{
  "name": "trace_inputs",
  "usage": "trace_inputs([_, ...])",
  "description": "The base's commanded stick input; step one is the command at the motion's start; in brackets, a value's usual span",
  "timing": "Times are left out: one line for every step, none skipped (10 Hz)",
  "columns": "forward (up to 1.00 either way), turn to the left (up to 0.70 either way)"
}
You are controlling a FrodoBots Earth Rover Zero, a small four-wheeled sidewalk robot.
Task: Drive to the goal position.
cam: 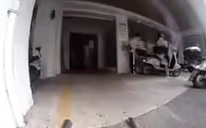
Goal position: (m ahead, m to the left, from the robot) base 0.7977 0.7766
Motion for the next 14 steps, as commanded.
trace_inputs([0.33, 0.00])
trace_inputs([0.35, 0.00])
trace_inputs([0.35, 0.00])
trace_inputs([0.35, 0.00])
trace_inputs([0.35, 0.00])
trace_inputs([0.35, 0.00])
trace_inputs([0.35, 0.00])
trace_inputs([0.35, 0.00])
trace_inputs([0.35, 0.00])
trace_inputs([0.35, -0.06])
trace_inputs([0.35, -0.23])
trace_inputs([0.35, -0.40])
trace_inputs([0.35, -0.59])
trace_inputs([0.35, -0.86])
